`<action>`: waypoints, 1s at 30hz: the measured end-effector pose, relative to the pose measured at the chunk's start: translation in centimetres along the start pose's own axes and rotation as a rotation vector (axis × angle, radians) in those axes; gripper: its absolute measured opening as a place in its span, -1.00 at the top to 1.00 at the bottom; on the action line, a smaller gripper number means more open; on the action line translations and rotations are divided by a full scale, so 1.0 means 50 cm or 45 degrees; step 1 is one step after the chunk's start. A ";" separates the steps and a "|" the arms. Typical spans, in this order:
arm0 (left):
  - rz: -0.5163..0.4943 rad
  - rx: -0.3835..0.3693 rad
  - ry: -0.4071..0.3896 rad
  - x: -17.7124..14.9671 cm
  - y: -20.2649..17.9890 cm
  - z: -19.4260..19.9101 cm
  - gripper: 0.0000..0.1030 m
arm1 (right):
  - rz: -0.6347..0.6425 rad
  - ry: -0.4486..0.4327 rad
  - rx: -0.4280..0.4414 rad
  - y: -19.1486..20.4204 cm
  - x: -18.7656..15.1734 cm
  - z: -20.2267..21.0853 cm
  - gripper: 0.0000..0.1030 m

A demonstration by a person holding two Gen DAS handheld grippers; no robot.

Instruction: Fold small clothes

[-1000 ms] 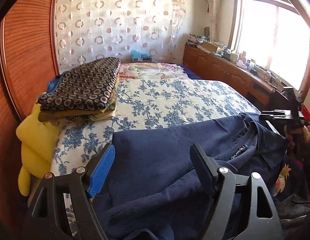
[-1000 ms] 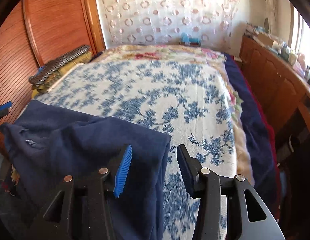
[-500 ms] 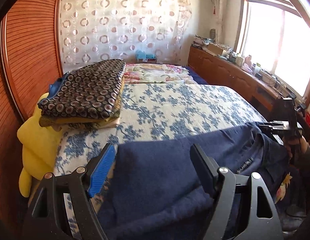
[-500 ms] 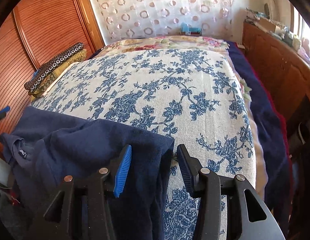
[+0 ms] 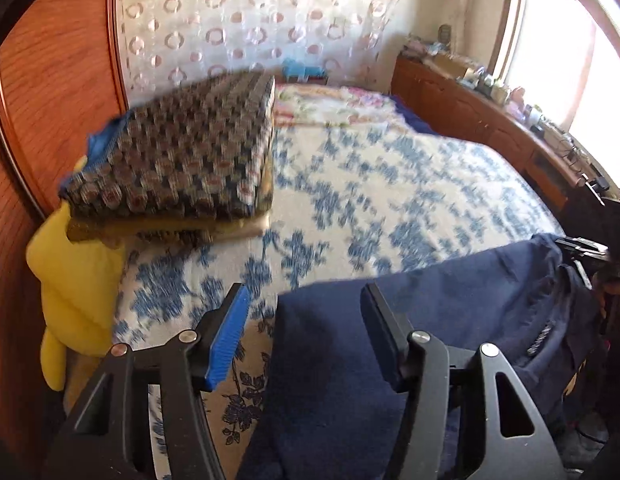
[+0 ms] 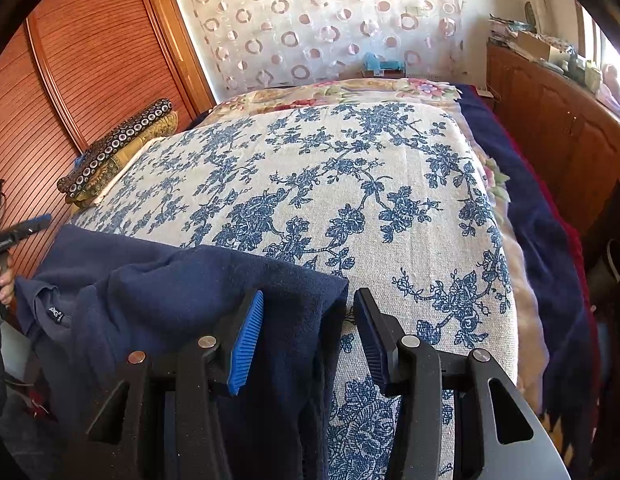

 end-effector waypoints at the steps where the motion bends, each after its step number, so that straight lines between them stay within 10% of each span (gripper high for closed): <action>1: 0.010 -0.004 0.019 -0.007 0.001 -0.009 -0.13 | 0.001 0.000 -0.001 -0.001 0.000 0.000 0.05; 12: 0.050 -0.073 0.115 -0.048 -0.003 -0.060 0.25 | 0.016 0.006 -0.011 0.002 0.000 -0.003 0.06; 16: 0.026 -0.104 0.112 -0.044 -0.014 -0.051 0.79 | 0.094 0.036 -0.001 0.028 -0.005 -0.008 0.65; 30: -0.049 -0.211 -0.371 0.034 -0.088 0.277 0.83 | 0.153 -0.385 0.028 0.109 0.051 0.298 0.83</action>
Point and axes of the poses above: each gripper's, at about its wrist camera, not at the fingertips, and z roughly against the way its jaws point, y to its left, x to its top, the point moved 5 cm from there along -z, roughly the way its jaws point
